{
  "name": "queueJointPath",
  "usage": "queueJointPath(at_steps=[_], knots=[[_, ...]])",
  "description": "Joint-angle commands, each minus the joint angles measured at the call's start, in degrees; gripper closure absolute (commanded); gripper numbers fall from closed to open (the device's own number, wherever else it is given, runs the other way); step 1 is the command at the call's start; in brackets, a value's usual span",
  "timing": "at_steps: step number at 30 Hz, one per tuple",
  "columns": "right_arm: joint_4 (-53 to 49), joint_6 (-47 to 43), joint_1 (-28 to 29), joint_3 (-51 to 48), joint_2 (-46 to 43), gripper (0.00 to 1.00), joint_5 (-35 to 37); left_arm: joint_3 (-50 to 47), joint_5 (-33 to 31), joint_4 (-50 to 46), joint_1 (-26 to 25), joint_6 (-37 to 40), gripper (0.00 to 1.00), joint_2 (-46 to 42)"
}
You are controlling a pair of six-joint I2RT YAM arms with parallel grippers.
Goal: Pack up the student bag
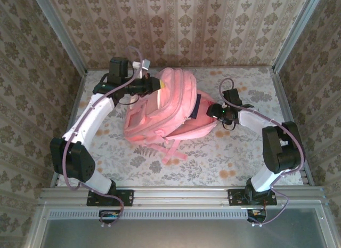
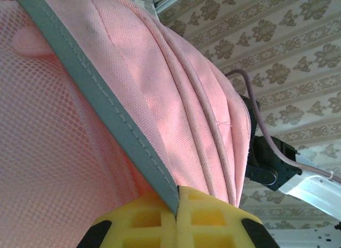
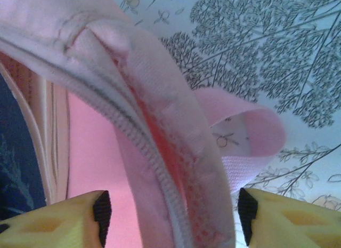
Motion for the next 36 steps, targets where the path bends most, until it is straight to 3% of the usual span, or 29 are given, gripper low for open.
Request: queueJointPath(at_steps=[1,3,6,9,15,18,20,23,27,31,33,36], knots=[[0.90,1.40,0.69,-1.17,-2.82,0.47,-2.86,3.40,-1.51,-2.39,-2.36,5.48,1.00,-2.10],[1.32,2.20,1.31,-3.17,-4.88,0.58,-3.47,2.88,-3.89,-4.54,-4.36,6.97,1.00,-1.04],[1.72,3.28,1.63,-7.12,-9.32,0.60,-0.93,1.57,-7.64,-5.29,-8.60,7.38,1.00,1.76],[-1.63,4.61,1.54,-10.09,-15.52,0.43,9.81,0.16,-9.87,-1.52,-11.06,3.81,1.00,5.49],[-4.33,5.09,1.84,-15.24,-28.83,0.34,20.66,4.43,-14.86,2.38,-13.67,-0.68,1.00,15.14],[-2.65,2.45,3.31,-18.06,-35.00,0.36,20.07,8.57,-17.78,3.74,-13.87,-2.19,1.00,19.15],[0.98,-1.71,4.64,-20.28,-38.48,0.38,15.10,12.79,-18.68,3.36,-13.71,-2.50,1.00,22.76],[6.54,-7.50,10.42,-24.11,-41.67,0.45,13.54,18.54,-19.53,1.79,-13.53,-2.70,1.00,27.03],[15.58,-14.44,20.64,-28.92,-41.45,0.46,13.96,19.61,-19.62,2.55,-12.76,-3.34,1.00,28.48],[34.31,-26.38,30.02,-38.56,-39.26,0.45,11.18,16.35,-18.84,4.06,-11.66,-3.98,1.00,26.63],[36.02,-30.51,32.39,-38.67,-35.97,0.44,10.72,14.36,-17.73,5.00,-11.25,-4.64,0.98,25.19],[43.67,-33.11,34.78,-39.26,-28.48,0.44,10.04,10.95,-17.63,5.39,-10.98,-5.04,0.73,22.14]])
